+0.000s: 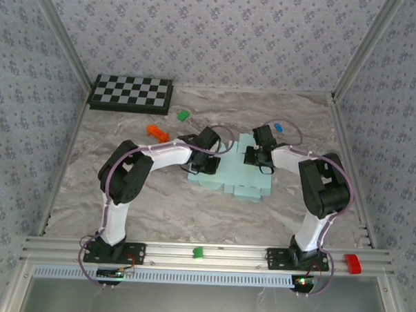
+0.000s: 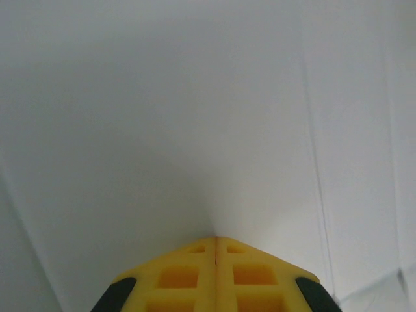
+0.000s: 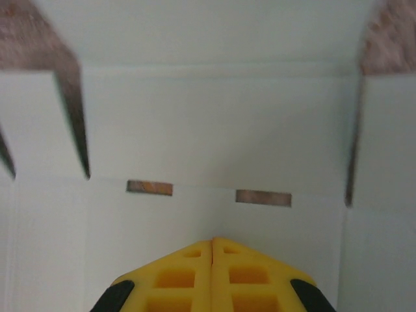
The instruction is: Fold the paper box
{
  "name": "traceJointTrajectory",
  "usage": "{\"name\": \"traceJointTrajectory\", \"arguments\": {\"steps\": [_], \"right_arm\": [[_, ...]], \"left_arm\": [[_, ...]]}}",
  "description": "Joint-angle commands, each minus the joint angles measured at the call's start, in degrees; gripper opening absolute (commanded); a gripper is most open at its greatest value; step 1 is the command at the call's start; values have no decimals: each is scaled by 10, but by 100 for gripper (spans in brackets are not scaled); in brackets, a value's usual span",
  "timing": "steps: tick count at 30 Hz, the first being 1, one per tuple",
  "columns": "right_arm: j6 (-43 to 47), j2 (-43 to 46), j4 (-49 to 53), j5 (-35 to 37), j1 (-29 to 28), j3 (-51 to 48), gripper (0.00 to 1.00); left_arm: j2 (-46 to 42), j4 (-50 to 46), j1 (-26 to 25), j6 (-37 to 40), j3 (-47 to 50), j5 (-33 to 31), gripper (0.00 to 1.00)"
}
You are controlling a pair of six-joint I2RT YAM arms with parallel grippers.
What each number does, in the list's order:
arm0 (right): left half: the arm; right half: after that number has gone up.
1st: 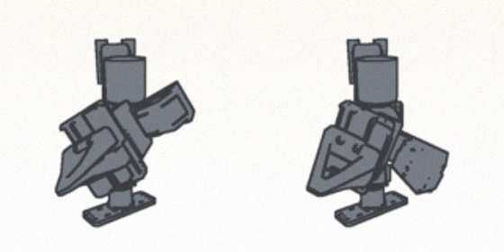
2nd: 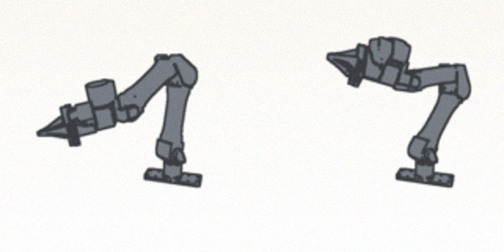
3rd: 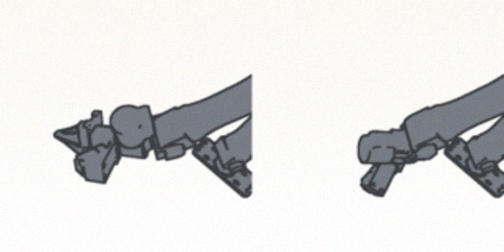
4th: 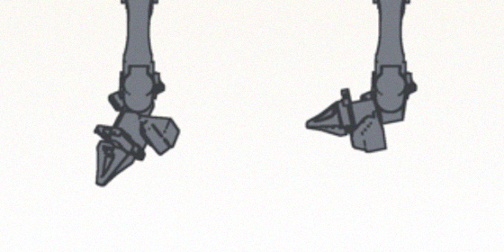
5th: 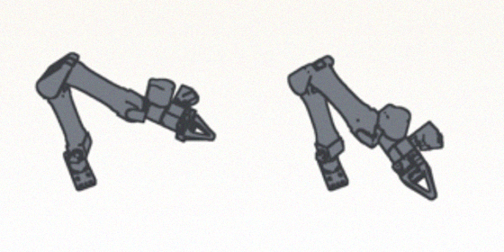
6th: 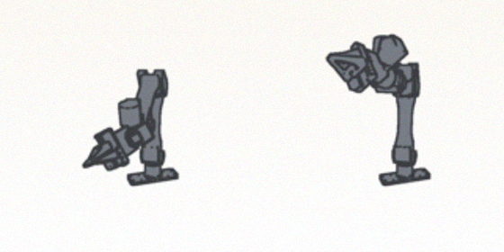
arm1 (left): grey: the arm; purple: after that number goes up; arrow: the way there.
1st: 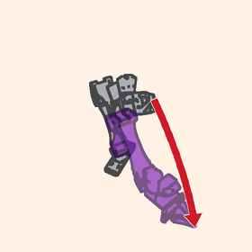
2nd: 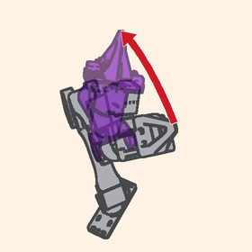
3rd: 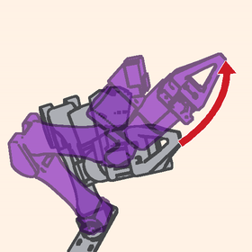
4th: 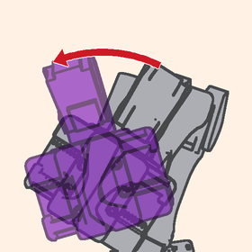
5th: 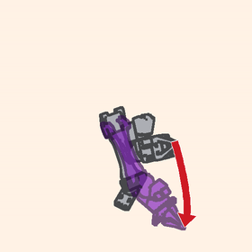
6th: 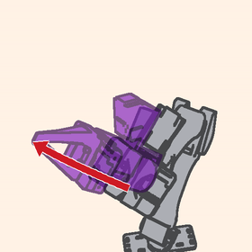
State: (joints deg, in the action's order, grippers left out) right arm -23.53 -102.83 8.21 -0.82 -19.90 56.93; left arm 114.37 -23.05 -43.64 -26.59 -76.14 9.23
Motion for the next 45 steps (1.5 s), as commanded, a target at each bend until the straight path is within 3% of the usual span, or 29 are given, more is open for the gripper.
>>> {"name": "traceJointTrajectory", "arguments": {"steps": [1,6,11,17,23,31,45], "right_arm": [[29,-47,33,-35,-10,39,4],[47,-80,57,-50,-21,109,4],[47,-53,82,-48,-21,146,5],[24,10,88,-36,-19,76,5],[-19,50,69,-4,-16,-10,4],[-38,16,48,-3,-20,-19,3],[25,-128,78,-43,-65,157,2]], "left_arm": [[-15,12,-25,-35,22,32,0],[-57,12,-29,-43,29,25,0],[-82,-12,1,-12,19,1,0],[-63,-10,48,50,10,3,0],[-21,-2,61,77,-5,-3,0],[-21,25,61,49,39,-4,0],[-112,63,-7,-75,178,-31,0]]}}
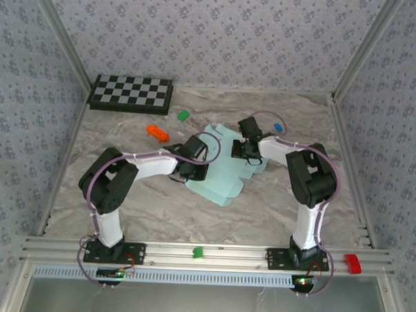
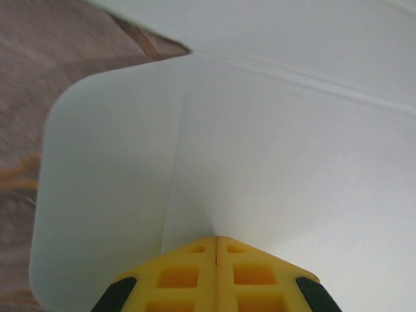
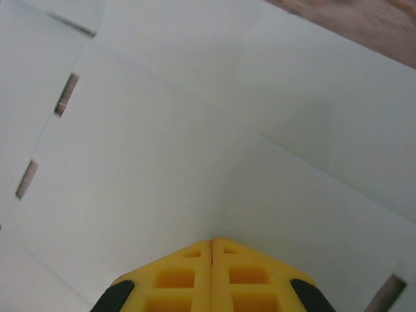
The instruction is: Fold the paper box
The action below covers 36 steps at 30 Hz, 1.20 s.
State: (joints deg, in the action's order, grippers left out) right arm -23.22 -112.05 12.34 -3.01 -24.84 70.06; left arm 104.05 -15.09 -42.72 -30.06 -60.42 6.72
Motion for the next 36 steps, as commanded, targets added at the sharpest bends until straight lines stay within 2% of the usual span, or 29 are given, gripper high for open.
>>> {"name": "traceJointTrajectory", "arguments": {"steps": [1,7,13,19,24,26,34,36], "right_arm": [[25,-43,37,-23,-18,34,3],[43,-64,62,-31,-29,85,3],[44,-28,75,-36,-24,99,3],[27,9,68,-39,-20,75,5],[7,18,45,-47,-19,46,4],[4,13,45,-57,-19,44,2],[-7,-3,35,-49,-23,28,2],[-7,-7,37,-47,-23,25,2]], "left_arm": [[-10,-10,-21,-47,25,-4,0],[-19,32,-22,-86,22,36,0],[-32,-7,7,-52,-48,29,6],[-3,-57,53,10,-139,17,14],[55,-78,96,47,-226,12,18],[81,-89,108,60,-265,8,24],[195,-158,137,95,-421,-6,38],[216,-177,140,104,-450,-5,38]]}}
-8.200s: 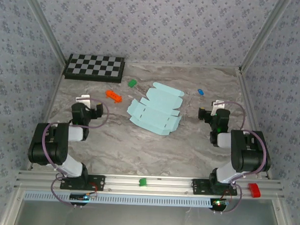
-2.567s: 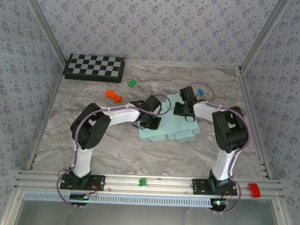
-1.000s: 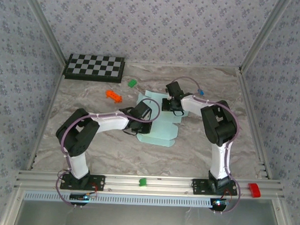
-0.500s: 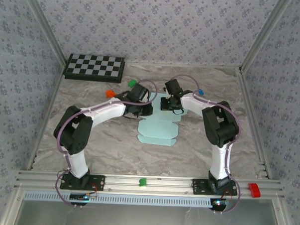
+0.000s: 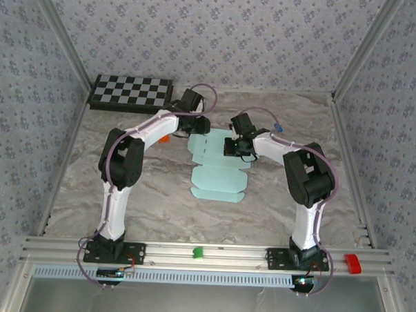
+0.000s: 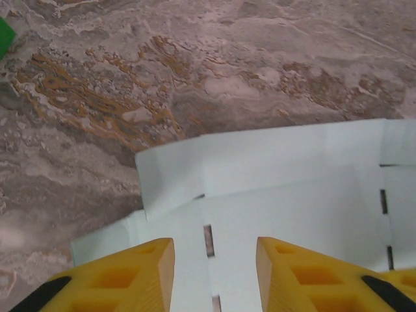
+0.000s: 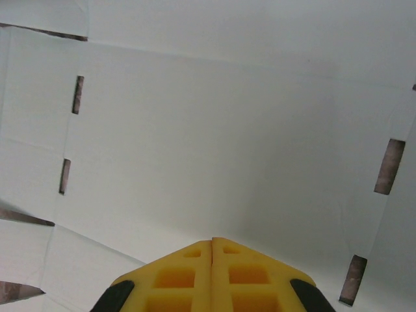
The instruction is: Fold the paper box
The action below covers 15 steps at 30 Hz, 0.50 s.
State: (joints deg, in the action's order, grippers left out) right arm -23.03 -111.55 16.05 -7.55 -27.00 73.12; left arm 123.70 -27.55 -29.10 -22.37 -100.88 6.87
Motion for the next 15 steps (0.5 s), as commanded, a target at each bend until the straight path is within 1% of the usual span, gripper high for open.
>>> {"name": "traceJointTrajectory", "arguments": {"steps": [1,4,8,10,15], "right_arm": [[-9,-13,1,-1,-2,-6,2],[-10,-17,-1,-2,-2,-11,2],[-12,-22,-5,-5,-2,-16,2],[-12,-23,-6,-5,-3,-18,1],[-14,-27,-11,-9,-4,-23,1]], "left_arm": [[31,-61,4,34,-59,-7,40],[52,-79,5,40,-88,-18,41],[66,-84,6,40,-98,-37,45],[74,-91,6,40,-106,-49,45],[99,-100,6,46,-140,-45,47]]}}
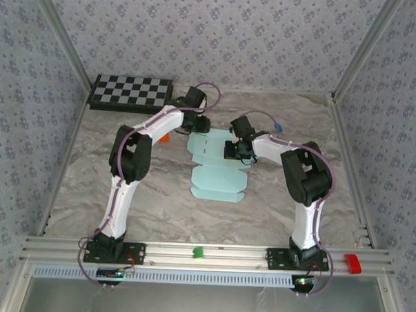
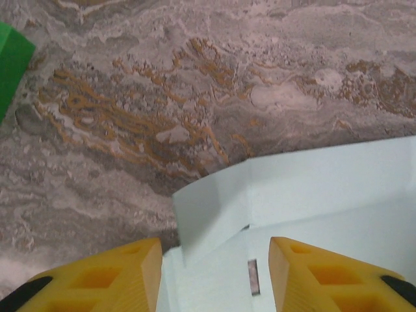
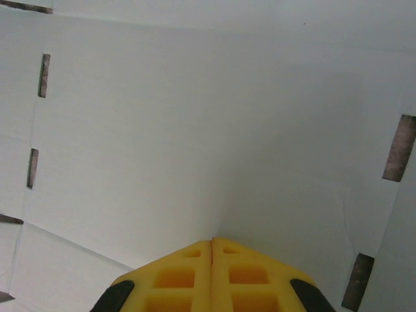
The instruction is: Fold the paper box
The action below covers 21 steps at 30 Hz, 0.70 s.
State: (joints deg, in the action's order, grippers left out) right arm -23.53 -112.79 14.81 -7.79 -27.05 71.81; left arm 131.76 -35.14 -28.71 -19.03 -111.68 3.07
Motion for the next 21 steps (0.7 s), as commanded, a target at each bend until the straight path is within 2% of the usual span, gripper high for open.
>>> {"name": "traceJointTrajectory", "arguments": {"steps": [1,9,21], "right_arm": [[-10,-15,2,-7,-4,-10,1],[-12,-16,-2,-12,-4,-17,1],[-9,-19,-1,-13,-6,-16,1]], "left_arm": [[25,-28,3,14,-41,-4,47],[69,-77,6,10,-98,-14,46],[49,-66,5,22,-102,54,41]]}}
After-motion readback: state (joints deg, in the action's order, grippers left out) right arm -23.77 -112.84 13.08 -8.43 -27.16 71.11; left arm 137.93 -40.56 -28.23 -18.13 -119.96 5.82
